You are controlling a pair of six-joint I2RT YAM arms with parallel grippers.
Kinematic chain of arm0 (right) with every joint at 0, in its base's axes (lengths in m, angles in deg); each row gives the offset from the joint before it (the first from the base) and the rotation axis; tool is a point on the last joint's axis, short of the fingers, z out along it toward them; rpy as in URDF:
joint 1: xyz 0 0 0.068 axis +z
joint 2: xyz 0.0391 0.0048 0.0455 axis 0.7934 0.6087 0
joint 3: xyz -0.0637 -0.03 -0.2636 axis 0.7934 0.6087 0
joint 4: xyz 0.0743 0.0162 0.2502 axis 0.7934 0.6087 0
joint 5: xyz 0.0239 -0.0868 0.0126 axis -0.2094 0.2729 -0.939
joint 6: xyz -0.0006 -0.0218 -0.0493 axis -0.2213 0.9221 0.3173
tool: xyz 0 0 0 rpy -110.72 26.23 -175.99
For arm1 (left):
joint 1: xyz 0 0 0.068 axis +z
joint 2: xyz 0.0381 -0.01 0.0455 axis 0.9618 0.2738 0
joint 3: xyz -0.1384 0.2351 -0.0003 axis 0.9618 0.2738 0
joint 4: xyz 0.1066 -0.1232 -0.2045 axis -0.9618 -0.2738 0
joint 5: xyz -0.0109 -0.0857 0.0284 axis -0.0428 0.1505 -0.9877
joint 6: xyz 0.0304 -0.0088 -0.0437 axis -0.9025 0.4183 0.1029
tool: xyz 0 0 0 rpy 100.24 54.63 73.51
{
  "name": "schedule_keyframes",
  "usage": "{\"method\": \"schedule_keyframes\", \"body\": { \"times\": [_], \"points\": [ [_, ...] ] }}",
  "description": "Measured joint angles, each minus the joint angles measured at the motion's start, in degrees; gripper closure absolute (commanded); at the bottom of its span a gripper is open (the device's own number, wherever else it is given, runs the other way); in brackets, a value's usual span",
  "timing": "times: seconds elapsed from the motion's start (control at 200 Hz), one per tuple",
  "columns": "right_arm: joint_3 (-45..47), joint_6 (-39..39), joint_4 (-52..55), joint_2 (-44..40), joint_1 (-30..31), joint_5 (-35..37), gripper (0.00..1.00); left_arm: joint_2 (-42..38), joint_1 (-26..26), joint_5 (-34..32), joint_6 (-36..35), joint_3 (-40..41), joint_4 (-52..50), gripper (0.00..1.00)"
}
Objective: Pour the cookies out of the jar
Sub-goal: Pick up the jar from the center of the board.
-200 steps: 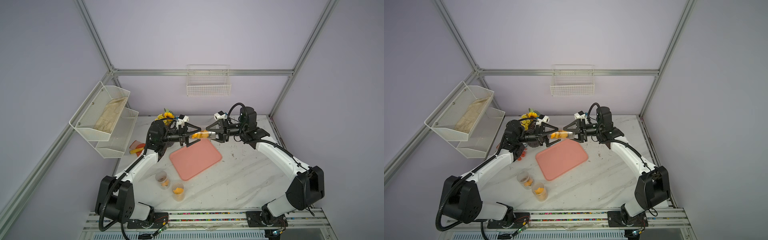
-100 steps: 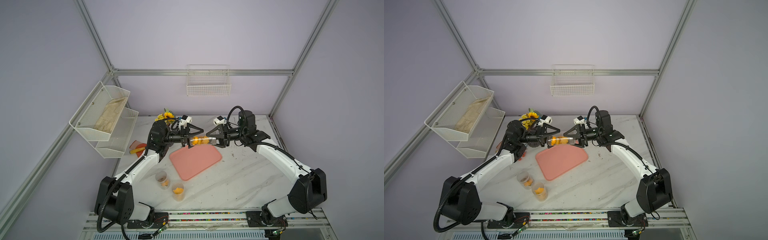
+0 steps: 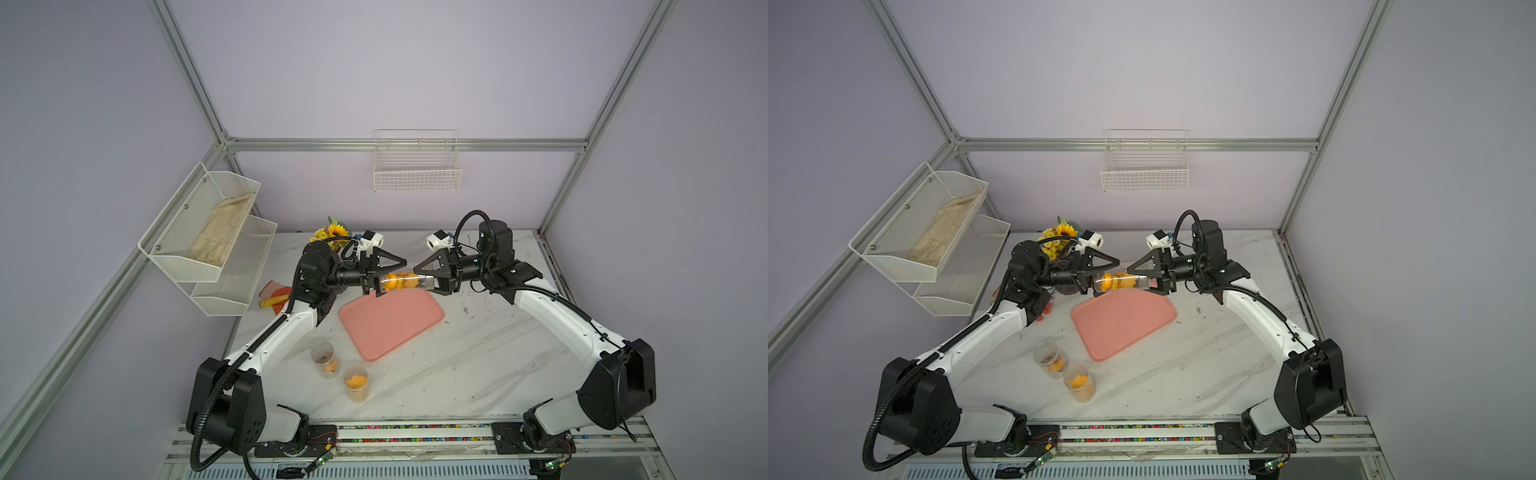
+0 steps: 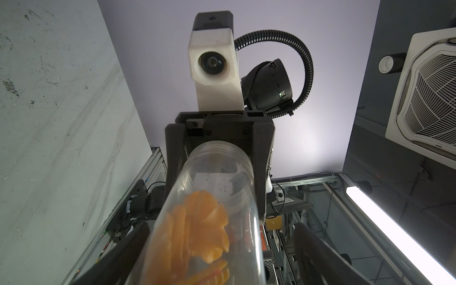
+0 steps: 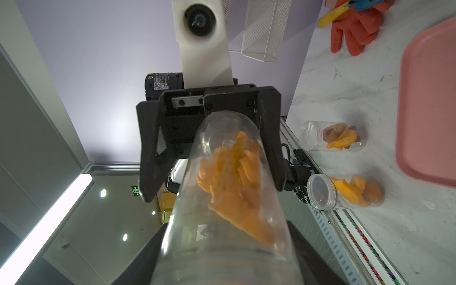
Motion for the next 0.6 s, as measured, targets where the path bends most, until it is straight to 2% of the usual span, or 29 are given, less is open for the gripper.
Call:
{"method": "schedule_keyframes", "body": {
  "times": [0.18,0.6],
  "points": [
    [0.0,0.2,-0.7,-0.1,0.0,-0.1,0.45,0.0,0.0,0.0,1.0,0.0,0.1,0.21],
    [-0.3,0.7,-0.6,-0.2,-1.0,0.5,0.46,0.0,0.0,-1.3,1.6,0.0,0.5,0.21]
  ]
}}
